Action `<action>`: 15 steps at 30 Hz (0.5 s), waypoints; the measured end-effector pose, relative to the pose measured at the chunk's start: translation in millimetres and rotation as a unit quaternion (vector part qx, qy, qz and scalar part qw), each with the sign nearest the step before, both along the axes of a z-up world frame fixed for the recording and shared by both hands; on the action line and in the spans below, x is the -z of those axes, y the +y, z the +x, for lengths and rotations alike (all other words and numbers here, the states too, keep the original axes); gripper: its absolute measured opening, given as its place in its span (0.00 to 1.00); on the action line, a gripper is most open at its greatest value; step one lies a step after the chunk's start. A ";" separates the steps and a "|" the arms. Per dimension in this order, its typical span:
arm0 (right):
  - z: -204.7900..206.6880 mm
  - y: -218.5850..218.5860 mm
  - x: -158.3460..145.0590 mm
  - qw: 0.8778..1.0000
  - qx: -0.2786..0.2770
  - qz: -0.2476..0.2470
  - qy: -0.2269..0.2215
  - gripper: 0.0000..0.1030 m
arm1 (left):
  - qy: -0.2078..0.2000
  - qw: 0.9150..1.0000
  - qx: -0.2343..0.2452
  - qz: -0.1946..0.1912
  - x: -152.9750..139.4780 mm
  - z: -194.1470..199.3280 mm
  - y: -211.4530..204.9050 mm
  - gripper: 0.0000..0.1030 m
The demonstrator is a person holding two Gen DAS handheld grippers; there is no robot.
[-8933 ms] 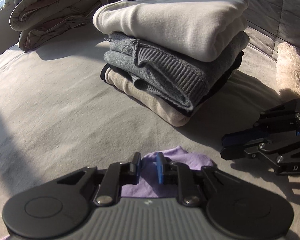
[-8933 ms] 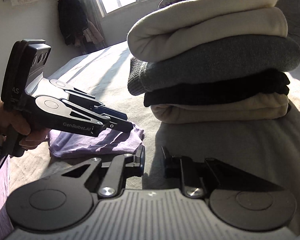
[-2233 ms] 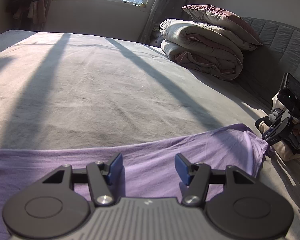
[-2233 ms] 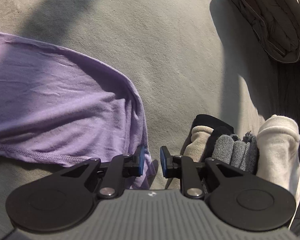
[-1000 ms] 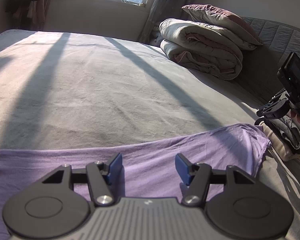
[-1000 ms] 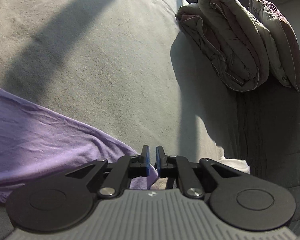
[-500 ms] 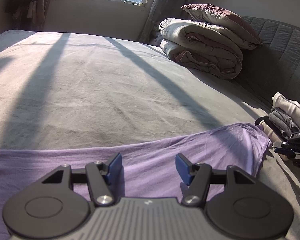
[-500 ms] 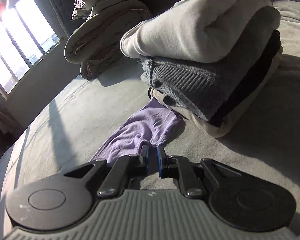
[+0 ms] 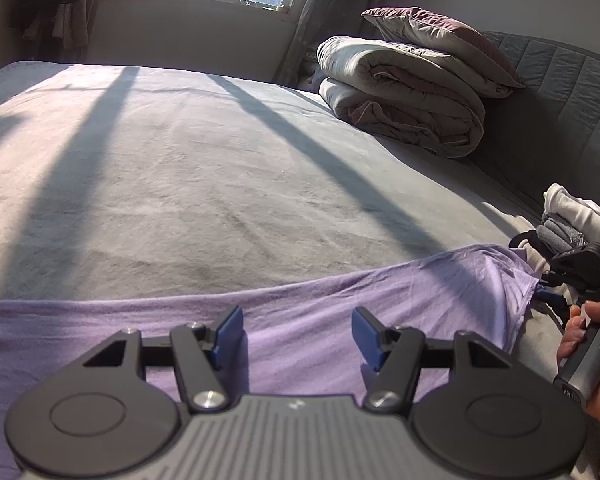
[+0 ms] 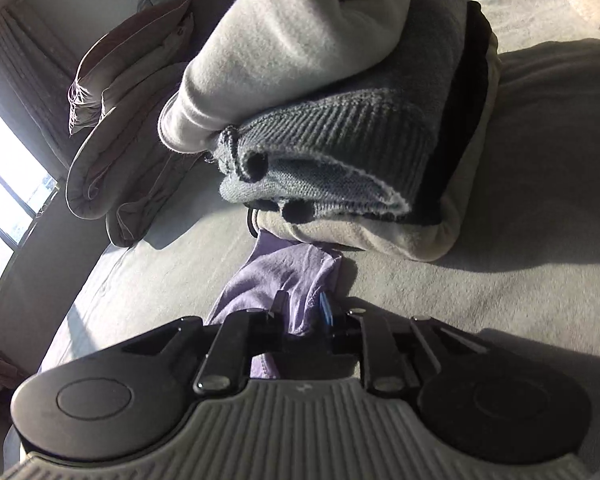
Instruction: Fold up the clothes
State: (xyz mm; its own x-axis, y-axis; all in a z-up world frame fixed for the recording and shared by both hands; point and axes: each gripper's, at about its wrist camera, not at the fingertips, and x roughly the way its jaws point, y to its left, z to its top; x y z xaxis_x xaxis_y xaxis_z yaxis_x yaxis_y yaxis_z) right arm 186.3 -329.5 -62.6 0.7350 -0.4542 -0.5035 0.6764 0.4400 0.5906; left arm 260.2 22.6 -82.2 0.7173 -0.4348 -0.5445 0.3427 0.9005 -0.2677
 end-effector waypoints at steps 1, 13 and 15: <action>2.7 1.2 0.4 1.000 0.002 -0.006 0.001 0.29 | 0.000 1.000 0.000 -0.001 0.0 0.0 0.4 0.60; 38.6 2.6 6.3 0.980 0.007 -0.156 0.120 0.01 | 0.005 1.000 0.001 -0.012 0.5 1.7 3.4 0.60; 40.0 -0.9 5.5 0.973 0.002 -0.178 0.144 0.01 | 0.005 1.000 0.001 -0.013 0.5 1.8 4.1 0.60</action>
State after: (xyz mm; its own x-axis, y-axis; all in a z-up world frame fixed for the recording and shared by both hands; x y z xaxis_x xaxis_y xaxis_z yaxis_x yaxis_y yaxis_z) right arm 226.3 -330.4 -68.2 0.5840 -0.6403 -0.4989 0.7940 0.5784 0.1870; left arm 262.0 26.7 -82.7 0.7109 -0.4508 -0.5398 0.3418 0.8923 -0.2949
